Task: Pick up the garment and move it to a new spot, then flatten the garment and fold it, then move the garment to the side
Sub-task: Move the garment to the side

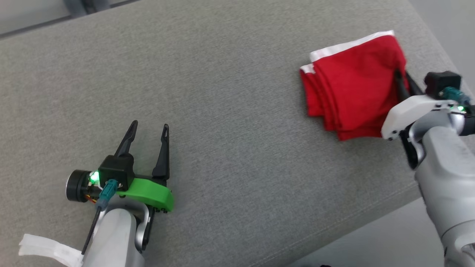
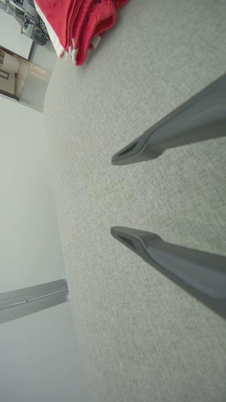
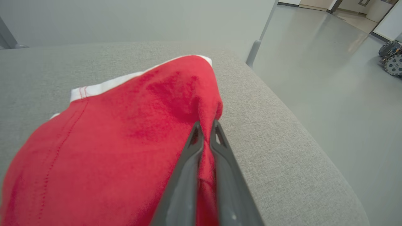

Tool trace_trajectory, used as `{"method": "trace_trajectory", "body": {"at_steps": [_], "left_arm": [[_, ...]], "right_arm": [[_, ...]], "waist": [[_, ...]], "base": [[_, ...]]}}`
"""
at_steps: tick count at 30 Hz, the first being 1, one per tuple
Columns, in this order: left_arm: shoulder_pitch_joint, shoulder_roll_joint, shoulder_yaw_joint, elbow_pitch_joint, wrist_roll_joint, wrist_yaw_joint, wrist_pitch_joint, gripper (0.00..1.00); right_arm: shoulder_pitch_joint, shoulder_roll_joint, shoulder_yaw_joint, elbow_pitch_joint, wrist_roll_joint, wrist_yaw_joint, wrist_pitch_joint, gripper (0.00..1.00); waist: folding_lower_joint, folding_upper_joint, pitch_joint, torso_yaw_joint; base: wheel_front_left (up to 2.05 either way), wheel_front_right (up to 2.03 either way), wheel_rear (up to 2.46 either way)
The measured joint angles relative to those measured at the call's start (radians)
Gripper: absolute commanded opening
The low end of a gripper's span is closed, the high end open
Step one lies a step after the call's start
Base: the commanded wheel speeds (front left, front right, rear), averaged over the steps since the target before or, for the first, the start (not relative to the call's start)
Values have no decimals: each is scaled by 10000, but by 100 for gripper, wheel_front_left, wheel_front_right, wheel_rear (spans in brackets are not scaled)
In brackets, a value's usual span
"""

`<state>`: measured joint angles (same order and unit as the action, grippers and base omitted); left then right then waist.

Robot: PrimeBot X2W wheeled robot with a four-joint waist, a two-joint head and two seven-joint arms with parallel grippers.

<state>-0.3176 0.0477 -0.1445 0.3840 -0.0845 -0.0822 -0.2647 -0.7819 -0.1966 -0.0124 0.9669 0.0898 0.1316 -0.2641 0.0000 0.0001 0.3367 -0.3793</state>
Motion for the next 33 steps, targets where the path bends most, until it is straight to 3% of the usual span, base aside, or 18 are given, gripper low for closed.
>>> {"method": "trace_trajectory", "body": {"at_steps": [9,10,11,12,16,19,26,33], "left_arm": [[-217,4,-138,-343,31,-71,0,100],[-237,2,-153,-380,8,-69,0,100],[-260,4,-171,-412,-2,-65,0,100],[-280,2,-167,-439,-17,-58,-2,100],[-403,-36,-199,-506,-71,-25,-6,100],[-411,-36,-194,-520,-207,40,-6,100],[-329,-10,-4,-437,-385,209,-2,100],[-26,-6,332,-389,-694,522,-2,100]], "right_arm": [[-988,-1248,-3231,1037,-1231,0,0,0],[-1039,-1333,-3641,1007,-1494,0,0,11],[-1087,-1423,-4036,926,-1791,0,0,42],[-1130,-1463,-4372,874,-2008,0,0,100],[-1157,-1304,-5917,-153,-3104,-2,0,100],[-1194,-713,-6253,-1101,-3563,-2,0,100],[-689,414,-4429,-3256,-2755,-2,0,100],[895,775,-2562,-4667,-1507,-2,0,100]], "waist": [[0,0,943,1319],[0,0,1047,1447],[0,0,1153,1565],[0,0,1232,1651],[0,0,1529,1990],[0,0,1606,2163],[0,0,1229,2279],[0,0,638,2551]], "base": [[0,0,0],[0,0,0],[0,0,0],[0,0,0],[0,0,0],[0,0,0],[0,0,0],[0,0,0]]}}
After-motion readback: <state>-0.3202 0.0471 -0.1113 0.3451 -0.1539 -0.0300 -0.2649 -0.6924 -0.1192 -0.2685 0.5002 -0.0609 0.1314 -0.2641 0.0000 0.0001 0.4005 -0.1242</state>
